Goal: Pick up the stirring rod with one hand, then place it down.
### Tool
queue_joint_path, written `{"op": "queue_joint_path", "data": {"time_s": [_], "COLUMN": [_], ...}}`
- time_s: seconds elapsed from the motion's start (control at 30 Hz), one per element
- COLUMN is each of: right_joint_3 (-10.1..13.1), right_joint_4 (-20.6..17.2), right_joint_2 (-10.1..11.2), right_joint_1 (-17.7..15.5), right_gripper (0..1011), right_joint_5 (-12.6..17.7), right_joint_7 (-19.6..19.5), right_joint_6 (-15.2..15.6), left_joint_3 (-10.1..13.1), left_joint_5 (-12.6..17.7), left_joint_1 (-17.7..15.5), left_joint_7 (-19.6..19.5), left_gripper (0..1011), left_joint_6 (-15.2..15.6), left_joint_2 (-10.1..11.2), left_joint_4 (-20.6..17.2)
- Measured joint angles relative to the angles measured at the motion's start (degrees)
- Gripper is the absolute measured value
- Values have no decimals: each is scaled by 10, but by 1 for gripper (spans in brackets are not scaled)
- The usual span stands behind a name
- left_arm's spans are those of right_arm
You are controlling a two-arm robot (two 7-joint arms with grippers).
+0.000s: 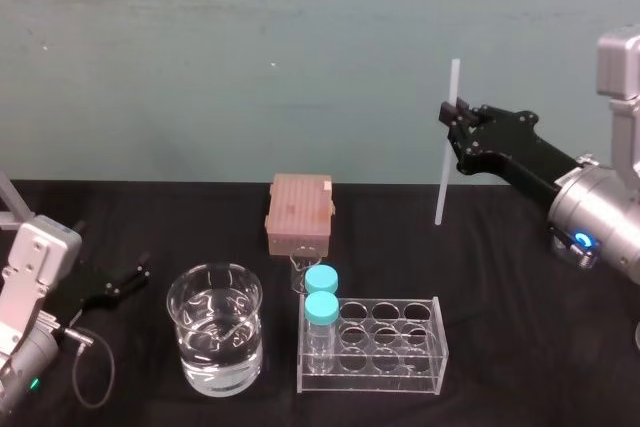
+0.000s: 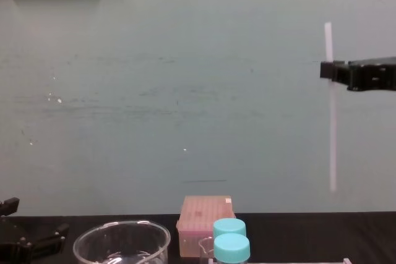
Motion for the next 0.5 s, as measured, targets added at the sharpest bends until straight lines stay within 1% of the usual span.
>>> {"op": "queue_joint_path", "data": {"time_s": [0.2,0.5], "right_joint_3": [-2,7], "right_joint_4": [13,18], "right_joint_2": [-12,-24], "right_joint_1": [5,4], "right_gripper": [67,67], "right_joint_5": [-13,-23], "right_joint_7": [-3,-2], "right_joint_6": [7,14], "left_joint_3": [0,0], "left_joint_5": [0,0], "left_joint_1": [0,0], "left_joint_7": [0,0], "left_gripper": [1005,1005], "left_joint_6": [0,0], "left_joint_2": [0,0], "left_joint_4": [0,0]}}
